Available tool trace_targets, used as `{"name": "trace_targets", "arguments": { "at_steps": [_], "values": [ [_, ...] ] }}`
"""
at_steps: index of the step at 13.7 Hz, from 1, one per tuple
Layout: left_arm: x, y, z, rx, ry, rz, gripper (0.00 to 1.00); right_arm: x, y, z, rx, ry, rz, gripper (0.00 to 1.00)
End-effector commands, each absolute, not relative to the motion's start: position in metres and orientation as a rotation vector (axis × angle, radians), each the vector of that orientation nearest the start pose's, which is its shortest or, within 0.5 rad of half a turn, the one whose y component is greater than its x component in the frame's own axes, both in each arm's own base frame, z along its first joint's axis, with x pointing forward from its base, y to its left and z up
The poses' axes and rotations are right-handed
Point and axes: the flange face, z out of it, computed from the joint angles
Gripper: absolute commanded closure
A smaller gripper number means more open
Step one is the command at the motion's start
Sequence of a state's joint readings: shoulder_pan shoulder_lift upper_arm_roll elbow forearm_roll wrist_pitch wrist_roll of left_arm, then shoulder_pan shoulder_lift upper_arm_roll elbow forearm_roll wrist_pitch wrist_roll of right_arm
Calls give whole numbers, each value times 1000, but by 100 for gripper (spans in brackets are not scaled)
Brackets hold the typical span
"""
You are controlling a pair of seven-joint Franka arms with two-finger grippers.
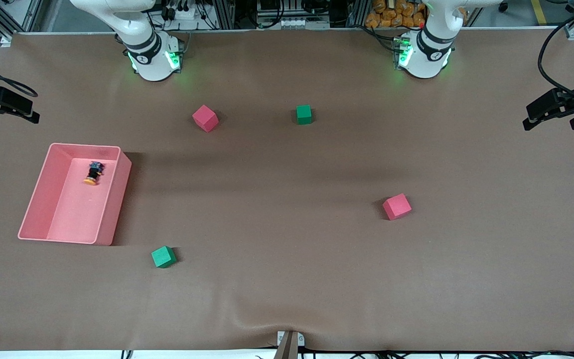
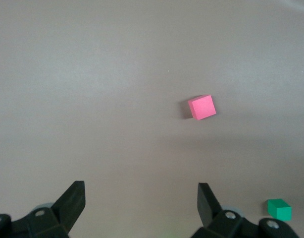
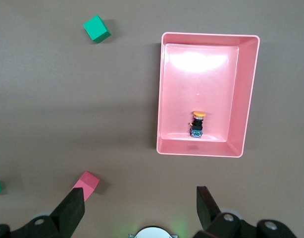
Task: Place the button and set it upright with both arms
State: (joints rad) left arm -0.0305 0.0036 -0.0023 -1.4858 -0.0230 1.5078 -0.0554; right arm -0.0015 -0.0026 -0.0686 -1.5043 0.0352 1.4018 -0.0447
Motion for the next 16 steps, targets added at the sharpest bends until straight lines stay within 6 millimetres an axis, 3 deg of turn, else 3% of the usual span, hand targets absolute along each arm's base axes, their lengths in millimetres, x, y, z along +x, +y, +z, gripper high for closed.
{"name": "trace_targets", "arguments": {
  "at_steps": [1, 6, 8, 11, 16],
  "values": [
    [548, -20, 662, -3144, -22, -29, 0, 527, -34, 645, -3101, 59, 135, 0],
    [548, -21, 662, -3144, -26, -29, 0, 527, -34, 644, -3101, 59, 140, 0],
    [548, -21, 662, -3144, -26, -26, 0, 528, -41, 631, -3096, 59, 182, 0],
    [548, -21, 662, -3144, -31, -26, 0, 533, -76, 578, -3078, 48, 247, 0],
    [548, -20, 662, -3144, -21, -26, 0, 557, -157, 439, -3040, 61, 357, 0]
  ]
}}
